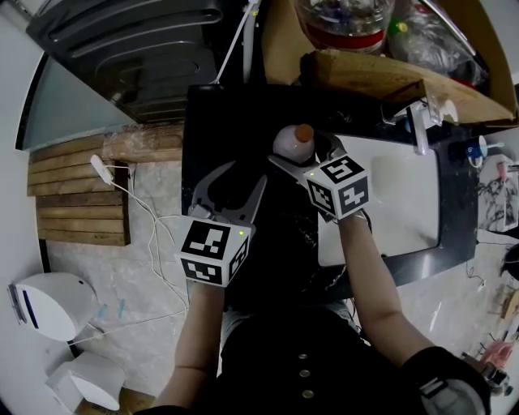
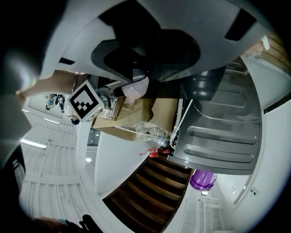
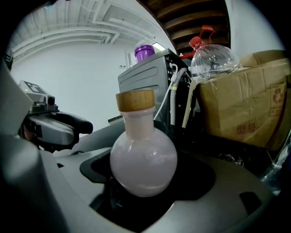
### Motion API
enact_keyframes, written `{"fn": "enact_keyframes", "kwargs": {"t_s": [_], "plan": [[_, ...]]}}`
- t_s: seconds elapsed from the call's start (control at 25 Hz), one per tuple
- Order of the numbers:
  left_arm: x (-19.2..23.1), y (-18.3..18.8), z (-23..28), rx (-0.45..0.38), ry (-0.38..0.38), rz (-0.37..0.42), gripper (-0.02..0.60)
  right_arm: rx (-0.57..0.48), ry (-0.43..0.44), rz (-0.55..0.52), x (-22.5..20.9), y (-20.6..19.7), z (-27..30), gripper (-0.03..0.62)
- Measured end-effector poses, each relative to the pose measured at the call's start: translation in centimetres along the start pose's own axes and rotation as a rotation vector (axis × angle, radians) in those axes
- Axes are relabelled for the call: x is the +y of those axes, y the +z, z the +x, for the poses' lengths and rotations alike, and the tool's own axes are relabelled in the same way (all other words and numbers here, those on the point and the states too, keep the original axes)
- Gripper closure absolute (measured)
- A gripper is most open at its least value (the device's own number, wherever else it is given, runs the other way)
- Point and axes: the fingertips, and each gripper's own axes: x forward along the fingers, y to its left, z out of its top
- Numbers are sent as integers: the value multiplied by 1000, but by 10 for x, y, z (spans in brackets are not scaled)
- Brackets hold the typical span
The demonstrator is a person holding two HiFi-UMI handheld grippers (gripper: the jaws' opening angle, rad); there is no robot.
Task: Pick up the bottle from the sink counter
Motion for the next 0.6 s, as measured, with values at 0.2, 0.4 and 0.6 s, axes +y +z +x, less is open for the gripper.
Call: {"fn": "enact_keyframes", "kwargs": {"t_s": [0.2,0.4,0.6], "plan": [[-3,-2,-1,9,2,2,402,-35,12,-6,6,6,-6,197],[-3,-1,-3,9,7,10,397,-68,23,-26,11,14,-14,197],[-7,1,-6,11,6,15,390,-86,27,-26,15,16,-22,197]]}}
